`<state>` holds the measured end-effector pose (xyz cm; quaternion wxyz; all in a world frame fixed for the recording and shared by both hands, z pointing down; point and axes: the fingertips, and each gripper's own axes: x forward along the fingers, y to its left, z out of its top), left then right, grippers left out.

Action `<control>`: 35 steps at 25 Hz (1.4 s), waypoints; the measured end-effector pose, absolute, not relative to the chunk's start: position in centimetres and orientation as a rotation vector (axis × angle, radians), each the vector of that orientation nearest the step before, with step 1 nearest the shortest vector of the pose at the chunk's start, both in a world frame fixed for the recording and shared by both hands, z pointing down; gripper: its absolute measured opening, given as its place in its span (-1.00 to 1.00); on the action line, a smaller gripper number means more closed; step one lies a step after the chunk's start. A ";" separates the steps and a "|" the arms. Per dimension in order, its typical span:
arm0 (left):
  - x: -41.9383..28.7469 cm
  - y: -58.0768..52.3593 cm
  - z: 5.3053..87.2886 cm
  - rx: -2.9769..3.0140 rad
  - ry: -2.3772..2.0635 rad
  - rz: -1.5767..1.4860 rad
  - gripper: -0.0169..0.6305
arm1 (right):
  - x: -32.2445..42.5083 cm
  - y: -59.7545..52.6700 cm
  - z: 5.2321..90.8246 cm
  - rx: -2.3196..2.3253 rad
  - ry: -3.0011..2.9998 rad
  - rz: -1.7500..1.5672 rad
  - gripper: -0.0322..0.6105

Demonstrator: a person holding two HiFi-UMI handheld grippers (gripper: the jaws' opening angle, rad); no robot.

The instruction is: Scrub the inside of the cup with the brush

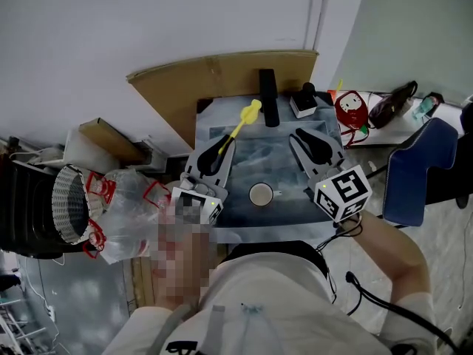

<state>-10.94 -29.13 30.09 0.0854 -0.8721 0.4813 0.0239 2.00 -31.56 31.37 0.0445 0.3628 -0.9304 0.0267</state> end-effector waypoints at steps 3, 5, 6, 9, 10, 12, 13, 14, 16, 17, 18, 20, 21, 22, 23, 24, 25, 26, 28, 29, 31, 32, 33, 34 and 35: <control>-10.9 -29.1 30.2 -2.608 1.436 0.073 -0.84 | 2.4 -31.9 31.2 1.116 -2.833 0.088 -0.70; -11.0 -29.1 30.3 -2.614 1.432 0.070 -0.84 | 2.6 -32.0 31.2 1.123 -2.828 0.088 -0.70; -11.0 -29.1 30.4 -2.616 1.432 0.070 -0.84 | 2.6 -32.1 31.2 1.124 -2.825 0.085 -0.70; -11.2 -29.0 30.5 -2.620 1.433 0.072 -0.84 | 2.6 -32.0 31.3 1.117 -2.812 0.070 -0.79; -11.2 -29.1 30.5 -2.621 1.432 0.070 -0.84 | 2.5 -31.9 31.3 1.112 -2.810 0.068 -0.80; -11.2 -29.1 30.5 -2.625 1.429 0.068 -0.84 | 2.3 -31.8 31.4 1.101 -2.812 0.067 -0.83; -11.2 -29.1 30.5 -2.626 1.427 0.066 -0.84 | 2.2 -31.8 31.3 1.096 -2.813 0.067 -0.83; -11.2 -29.1 30.5 -2.627 1.426 0.065 -0.84 | 2.1 -31.7 31.3 1.092 -2.814 0.066 -0.84; -11.3 -29.1 30.5 -2.626 1.426 0.065 -0.84 | 2.0 -31.7 31.2 1.081 -2.815 0.060 -0.85; -11.4 -29.1 30.5 -2.625 1.427 0.065 -0.84 | 1.9 -31.6 31.2 1.075 -2.814 0.052 -0.85; -11.4 -29.1 30.5 -2.624 1.428 0.066 -0.84 | 1.8 -31.6 31.2 1.071 -2.813 0.044 -0.85; -11.5 -29.1 30.4 -2.622 1.428 0.069 -0.84 | 1.8 -31.5 31.2 1.066 -2.809 0.041 -0.85; -11.5 -29.1 30.4 -2.621 1.428 0.067 -0.84 | 1.7 -31.5 31.3 1.064 -2.808 0.049 -0.85; -11.6 -29.2 30.5 -2.620 1.428 0.064 -0.84 | 1.7 -31.6 31.5 1.062 -2.807 0.064 -0.85; -11.6 -29.2 30.5 -2.620 1.428 0.061 -0.84 | 1.6 -31.6 31.7 1.060 -2.807 0.081 -0.85; -11.7 -29.2 30.5 -2.620 1.427 0.059 -0.84 | 1.5 -31.5 31.8 1.055 -2.805 0.091 -0.85; -11.7 -29.2 30.5 -2.619 1.426 0.058 -0.84 | 1.5 -31.5 32.0 1.050 -2.802 0.091 -0.85; -11.6 -29.2 30.5 -2.619 1.425 0.057 -0.84 | 1.4 -31.4 32.1 1.045 -2.800 0.087 -0.85; -11.7 -29.2 30.5 -2.616 1.424 0.056 -0.84 | 1.5 -31.4 32.1 1.044 -2.800 0.090 -0.85; -11.7 -29.2 30.5 -2.615 1.425 0.056 -0.84 | 1.4 -31.4 32.2 1.045 -2.801 0.098 -0.85; -11.8 -29.2 30.6 -2.616 1.428 0.055 -0.84 | 1.4 -31.4 32.2 1.042 -2.802 0.111 -0.85; -11.8 -29.1 30.7 -2.617 1.428 0.054 -0.84 | 1.3 -31.4 32.3 1.038 -2.802 0.113 -0.85; -11.8 -29.1 30.7 -2.619 1.428 0.052 -0.84 | 1.3 -31.3 32.3 1.035 -2.801 0.115 -0.85; -11.9 -29.1 30.8 -2.620 1.428 0.051 -0.84 | 1.2 -31.3 32.3 1.032 -2.801 0.116 -0.85; -11.9 -29.1 30.8 -2.622 1.428 0.051 -0.84 | 1.2 -31.3 32.3 1.030 -2.802 0.116 -0.85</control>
